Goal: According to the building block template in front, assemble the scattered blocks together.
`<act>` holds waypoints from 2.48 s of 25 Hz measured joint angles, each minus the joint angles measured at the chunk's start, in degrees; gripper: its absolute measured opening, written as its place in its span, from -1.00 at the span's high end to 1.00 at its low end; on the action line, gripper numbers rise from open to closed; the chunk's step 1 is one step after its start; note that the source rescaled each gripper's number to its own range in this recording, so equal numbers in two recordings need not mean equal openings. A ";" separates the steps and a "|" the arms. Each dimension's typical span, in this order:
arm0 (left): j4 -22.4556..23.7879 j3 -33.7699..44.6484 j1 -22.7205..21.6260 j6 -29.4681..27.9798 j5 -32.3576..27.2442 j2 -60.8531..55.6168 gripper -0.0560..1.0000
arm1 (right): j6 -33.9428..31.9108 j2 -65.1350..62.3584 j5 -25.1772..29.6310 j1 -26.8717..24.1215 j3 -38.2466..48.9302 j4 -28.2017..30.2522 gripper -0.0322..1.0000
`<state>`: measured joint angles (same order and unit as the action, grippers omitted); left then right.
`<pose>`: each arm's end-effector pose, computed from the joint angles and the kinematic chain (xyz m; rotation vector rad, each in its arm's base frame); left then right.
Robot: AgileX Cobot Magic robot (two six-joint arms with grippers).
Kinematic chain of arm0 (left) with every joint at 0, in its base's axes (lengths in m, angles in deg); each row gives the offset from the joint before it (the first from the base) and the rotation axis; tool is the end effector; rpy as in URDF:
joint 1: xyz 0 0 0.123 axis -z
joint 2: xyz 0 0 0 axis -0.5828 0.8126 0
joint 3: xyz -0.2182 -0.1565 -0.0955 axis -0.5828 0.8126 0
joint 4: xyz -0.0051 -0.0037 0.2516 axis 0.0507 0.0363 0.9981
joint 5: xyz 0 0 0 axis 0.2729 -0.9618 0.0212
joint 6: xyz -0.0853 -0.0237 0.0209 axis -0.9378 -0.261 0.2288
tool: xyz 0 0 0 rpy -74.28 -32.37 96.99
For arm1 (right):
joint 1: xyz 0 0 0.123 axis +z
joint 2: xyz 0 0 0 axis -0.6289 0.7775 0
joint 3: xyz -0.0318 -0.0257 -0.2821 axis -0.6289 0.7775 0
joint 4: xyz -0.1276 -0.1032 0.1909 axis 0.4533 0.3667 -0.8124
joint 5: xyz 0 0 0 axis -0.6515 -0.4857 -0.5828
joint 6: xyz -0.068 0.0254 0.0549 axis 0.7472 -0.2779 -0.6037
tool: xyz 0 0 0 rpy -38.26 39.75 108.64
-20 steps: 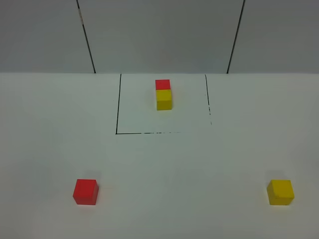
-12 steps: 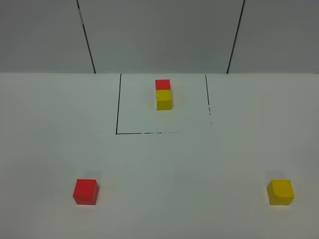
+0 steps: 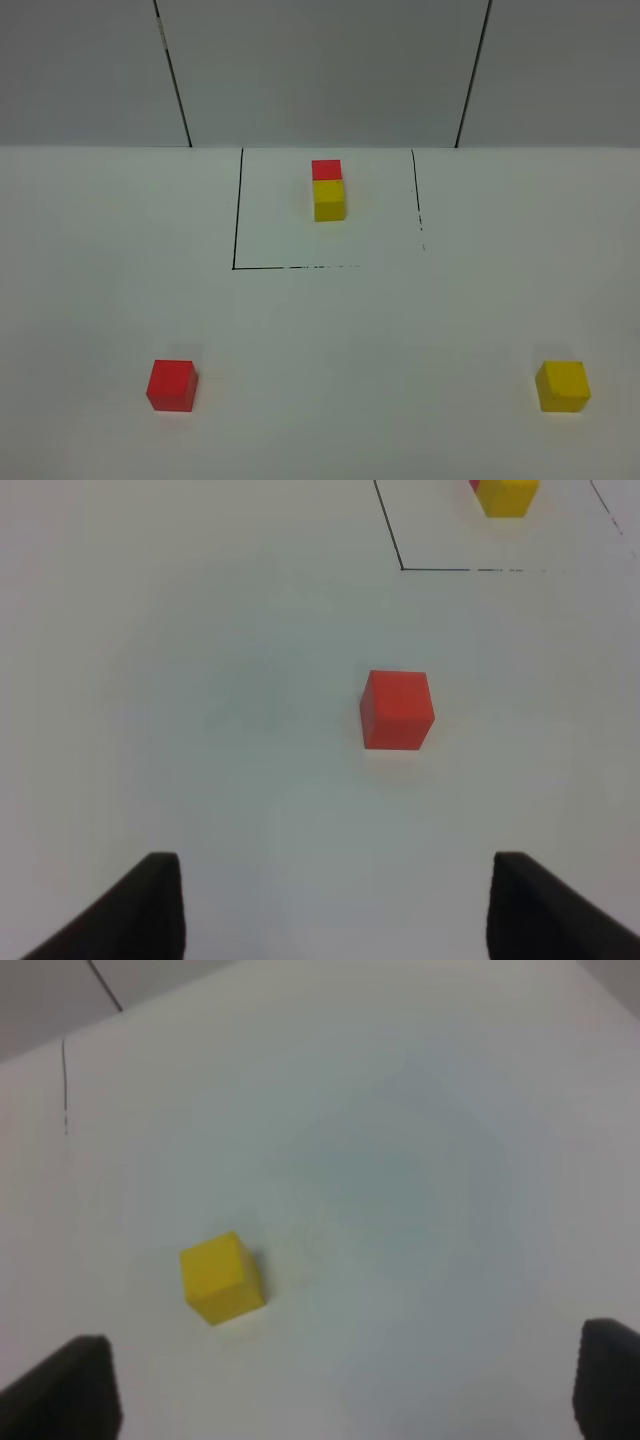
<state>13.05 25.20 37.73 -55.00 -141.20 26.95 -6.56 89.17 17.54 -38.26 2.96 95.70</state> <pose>-0.0073 -0.0092 0.2783 0.0505 2.0357 -0.1603 -0.0053 -0.0105 0.2754 0.2928 2.0200 0.0344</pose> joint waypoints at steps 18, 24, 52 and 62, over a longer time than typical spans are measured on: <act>0.00 0.00 0.00 0.00 0.00 0.00 0.11 | 0.00 0.00 0.00 0.00 0.00 0.00 -0.62; -1.96 -2.04 0.00 0.00 0.74 3.06 -0.17 | 0.00 0.00 0.00 0.00 0.00 0.00 -0.62; -1.26 -24.22 9.27 -7.95 2.88 81.81 -0.98 | 0.00 0.00 0.00 0.00 0.00 0.00 -0.62; 4.66 -30.19 16.77 -14.57 5.86 92.30 -0.96 | 0.00 0.00 0.00 0.00 0.00 0.00 -0.62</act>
<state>17.71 -4.99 54.50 -69.57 -135.34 119.25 -6.56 89.17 17.54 -38.26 2.96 95.70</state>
